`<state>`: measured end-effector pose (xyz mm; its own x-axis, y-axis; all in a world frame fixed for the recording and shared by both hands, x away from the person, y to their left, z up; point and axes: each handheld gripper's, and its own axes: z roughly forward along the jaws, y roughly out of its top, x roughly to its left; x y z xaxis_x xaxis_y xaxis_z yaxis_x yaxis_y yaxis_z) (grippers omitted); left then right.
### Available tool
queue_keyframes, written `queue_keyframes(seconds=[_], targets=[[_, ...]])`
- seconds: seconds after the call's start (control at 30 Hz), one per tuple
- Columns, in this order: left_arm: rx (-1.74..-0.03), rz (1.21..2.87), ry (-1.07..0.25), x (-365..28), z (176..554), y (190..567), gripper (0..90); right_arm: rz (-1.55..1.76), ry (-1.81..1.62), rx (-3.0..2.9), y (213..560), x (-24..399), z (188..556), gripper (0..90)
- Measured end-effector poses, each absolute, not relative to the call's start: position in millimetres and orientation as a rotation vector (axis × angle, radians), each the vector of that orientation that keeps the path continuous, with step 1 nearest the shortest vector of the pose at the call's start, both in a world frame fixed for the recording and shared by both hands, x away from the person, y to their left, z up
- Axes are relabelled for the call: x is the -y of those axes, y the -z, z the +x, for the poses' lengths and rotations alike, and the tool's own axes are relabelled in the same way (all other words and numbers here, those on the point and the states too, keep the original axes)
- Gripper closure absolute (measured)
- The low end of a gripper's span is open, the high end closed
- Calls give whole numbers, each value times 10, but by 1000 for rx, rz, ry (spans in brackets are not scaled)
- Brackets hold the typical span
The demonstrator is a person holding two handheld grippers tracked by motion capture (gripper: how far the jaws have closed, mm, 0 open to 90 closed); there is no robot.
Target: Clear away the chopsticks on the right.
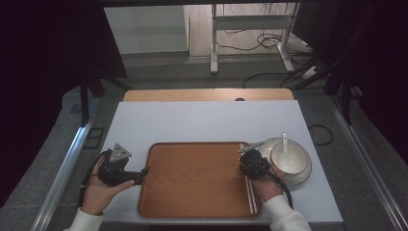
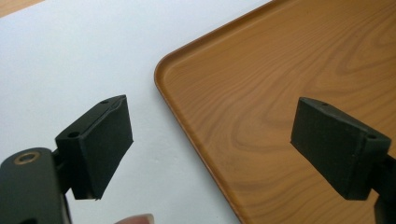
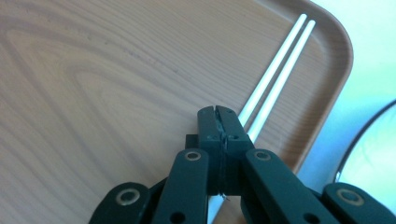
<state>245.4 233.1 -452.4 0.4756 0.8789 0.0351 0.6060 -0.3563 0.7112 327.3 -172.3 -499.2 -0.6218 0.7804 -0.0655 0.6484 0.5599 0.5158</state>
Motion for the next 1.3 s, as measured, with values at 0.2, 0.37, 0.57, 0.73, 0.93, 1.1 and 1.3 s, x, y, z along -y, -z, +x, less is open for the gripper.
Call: queue_keyframes(seconds=[0.2, 0.37, 0.57, 0.73, 0.93, 1.1, 1.3], targets=[[-1223, 2091, -554, -2325, 2454, 4527, 123, 1186, -655, -2507, 4994, 1761, 3262, 897], [-1223, 2093, -555, -2325, 2458, 4532, 123, 1175, -688, -2497, 4935, 1767, 3243, 897], [-1221, 2098, -556, -2326, 2456, 4530, 123, 1125, -796, -2499, 4764, 1790, 3214, 897], [-1219, 2102, -555, -2318, 2458, 4531, 123, 1102, -939, -2495, 4562, 1925, 3207, 897], [-1228, 2095, -556, -2312, 2463, 4549, 123, 1060, -1032, -2475, 4333, 2170, 3217, 896], [-1225, 2106, -559, -2323, 2457, 4546, 123, 1054, -1093, -2452, 4179, 2382, 3218, 892], [-1231, 2097, -563, -2342, 2453, 4531, 123, 1085, -1139, -2420, 4101, 2567, 3237, 883]])
